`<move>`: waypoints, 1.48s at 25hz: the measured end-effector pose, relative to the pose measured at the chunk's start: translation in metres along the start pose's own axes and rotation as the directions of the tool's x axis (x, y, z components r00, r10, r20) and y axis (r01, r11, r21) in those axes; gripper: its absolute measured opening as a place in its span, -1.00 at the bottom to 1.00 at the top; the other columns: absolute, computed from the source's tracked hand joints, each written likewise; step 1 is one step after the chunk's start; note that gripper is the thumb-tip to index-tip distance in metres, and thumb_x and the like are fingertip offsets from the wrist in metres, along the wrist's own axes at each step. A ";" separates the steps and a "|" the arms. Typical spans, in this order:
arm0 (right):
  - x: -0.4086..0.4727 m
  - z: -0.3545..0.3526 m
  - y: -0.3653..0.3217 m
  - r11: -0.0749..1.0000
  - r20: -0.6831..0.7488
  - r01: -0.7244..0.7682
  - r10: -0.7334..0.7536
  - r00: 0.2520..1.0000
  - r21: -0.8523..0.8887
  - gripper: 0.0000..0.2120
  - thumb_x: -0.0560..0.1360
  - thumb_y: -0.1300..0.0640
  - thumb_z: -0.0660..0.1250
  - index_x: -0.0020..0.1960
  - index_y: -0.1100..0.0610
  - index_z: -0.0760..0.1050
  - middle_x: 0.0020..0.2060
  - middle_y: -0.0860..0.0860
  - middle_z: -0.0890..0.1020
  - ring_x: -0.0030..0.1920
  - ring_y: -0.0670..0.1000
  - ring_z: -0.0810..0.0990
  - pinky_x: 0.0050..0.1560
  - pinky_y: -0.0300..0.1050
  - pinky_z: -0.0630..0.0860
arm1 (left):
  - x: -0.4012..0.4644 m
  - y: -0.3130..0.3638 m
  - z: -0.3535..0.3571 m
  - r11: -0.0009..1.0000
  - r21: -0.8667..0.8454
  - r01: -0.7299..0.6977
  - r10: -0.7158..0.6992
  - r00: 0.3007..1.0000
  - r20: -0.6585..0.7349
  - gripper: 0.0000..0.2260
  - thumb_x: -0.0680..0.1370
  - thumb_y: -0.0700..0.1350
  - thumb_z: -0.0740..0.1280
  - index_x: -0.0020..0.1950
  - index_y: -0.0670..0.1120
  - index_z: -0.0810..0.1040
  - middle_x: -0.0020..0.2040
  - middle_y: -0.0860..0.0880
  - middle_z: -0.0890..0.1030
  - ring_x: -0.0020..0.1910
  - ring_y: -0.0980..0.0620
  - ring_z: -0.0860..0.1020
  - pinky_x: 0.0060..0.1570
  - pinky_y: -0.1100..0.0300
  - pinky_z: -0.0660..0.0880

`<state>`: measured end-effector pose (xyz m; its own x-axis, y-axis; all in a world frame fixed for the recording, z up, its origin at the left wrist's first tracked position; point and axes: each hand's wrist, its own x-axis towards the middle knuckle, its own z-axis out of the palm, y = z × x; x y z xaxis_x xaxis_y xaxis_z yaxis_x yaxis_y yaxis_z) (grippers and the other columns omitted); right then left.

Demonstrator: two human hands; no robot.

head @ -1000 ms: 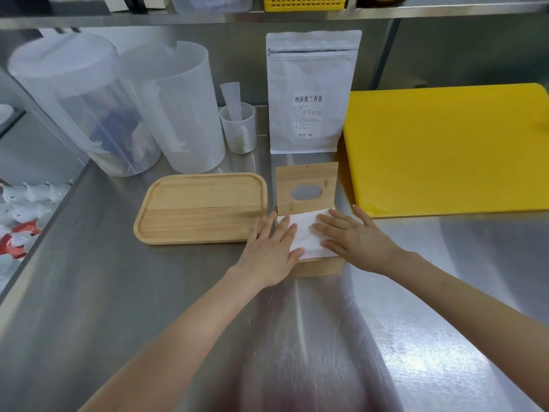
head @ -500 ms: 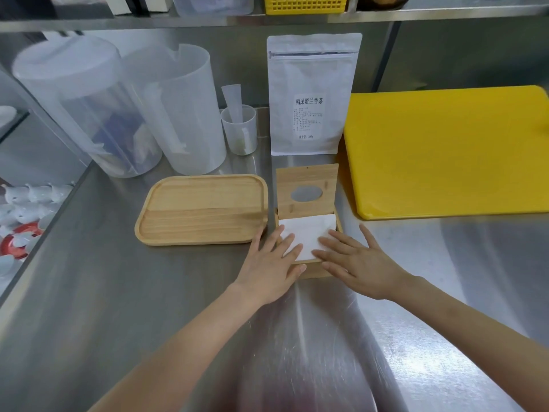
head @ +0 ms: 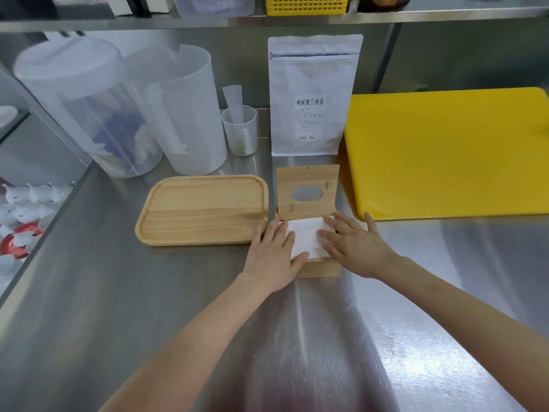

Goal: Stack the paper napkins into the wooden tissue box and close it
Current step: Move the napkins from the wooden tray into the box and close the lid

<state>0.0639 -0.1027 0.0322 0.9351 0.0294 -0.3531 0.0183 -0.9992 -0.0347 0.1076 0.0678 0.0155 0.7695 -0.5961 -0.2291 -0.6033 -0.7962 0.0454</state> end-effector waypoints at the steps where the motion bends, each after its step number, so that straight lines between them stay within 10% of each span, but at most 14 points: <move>1: 0.000 0.001 0.000 1.000 -0.002 0.008 -0.008 1.000 -0.010 -0.58 0.62 -0.05 -0.10 0.46 -0.07 0.18 0.54 -0.07 0.05 0.55 -0.03 -0.10 0.48 0.28 -0.18 | 0.000 -0.001 0.001 1.000 -0.002 0.002 -0.002 1.000 -0.001 -0.44 0.60 0.17 -0.09 0.51 -0.11 0.15 0.56 -0.05 0.10 0.55 -0.03 -0.09 0.48 -0.02 -0.22; 18: 0.021 -0.035 -0.016 0.961 0.054 0.003 0.013 0.998 -0.277 -0.69 0.54 0.05 0.18 0.27 -0.04 0.47 0.28 0.02 0.49 0.42 0.07 0.24 0.49 0.20 -0.10 | 0.016 -0.018 -0.022 0.987 0.162 -0.020 -0.004 0.990 0.142 -0.55 0.62 0.11 -0.04 0.50 0.07 0.17 0.55 0.01 0.15 0.55 -0.12 -0.11 0.42 -0.19 -0.36; 23: 0.008 -0.022 -0.006 0.998 -0.201 -0.020 0.031 0.979 0.059 -0.71 0.55 0.08 0.18 0.25 0.01 0.48 0.26 -0.02 0.51 0.35 0.06 0.35 0.46 0.03 0.07 | 0.011 -0.021 -0.021 0.998 -0.060 -0.002 0.003 1.000 0.004 -0.59 0.60 0.06 0.08 0.44 0.02 0.29 0.48 0.01 0.29 0.49 -0.04 0.16 0.46 -0.03 -0.06; 28: 0.009 -0.034 0.002 0.934 -0.590 0.075 0.157 0.792 0.349 -0.78 0.46 0.29 0.30 0.11 0.28 0.49 0.10 0.22 0.51 -0.16 0.14 0.48 -0.09 -0.02 0.42 | 0.015 -0.028 -0.039 0.975 -0.222 0.007 -0.097 0.914 -0.393 -0.60 0.57 -0.05 0.20 0.40 -0.10 0.31 0.29 -0.09 0.39 0.25 -0.08 0.40 0.15 0.12 0.35; 32: 0.031 -0.051 0.006 0.938 -0.551 0.065 0.143 0.822 0.340 -0.50 0.47 0.26 0.30 0.39 0.24 0.29 0.40 0.18 0.35 0.34 0.20 0.40 0.23 0.12 0.44 | 0.031 -0.031 -0.055 0.976 -0.216 0.034 -0.122 0.904 -0.411 -0.39 0.55 -0.03 0.25 0.52 -0.13 0.07 0.48 -0.09 0.21 0.41 -0.09 0.26 0.28 0.07 0.31; 37: 0.046 -0.057 0.007 0.916 -0.504 0.070 0.153 0.850 0.395 -0.58 0.54 0.30 0.16 0.40 0.24 0.30 0.33 0.18 0.44 0.20 0.25 0.51 0.13 0.09 0.49 | 0.047 -0.034 -0.065 0.974 -0.224 0.028 -0.112 0.921 -0.374 -0.49 0.57 -0.04 0.21 0.49 -0.10 0.17 0.47 -0.04 0.28 0.41 -0.05 0.26 0.30 0.09 0.26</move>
<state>0.1273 -0.1102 0.0695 0.9760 -0.1408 0.1660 -0.0579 -0.9031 -0.4254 0.1776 0.0601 0.0665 0.8545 -0.4983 0.1472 -0.5195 -0.8152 0.2560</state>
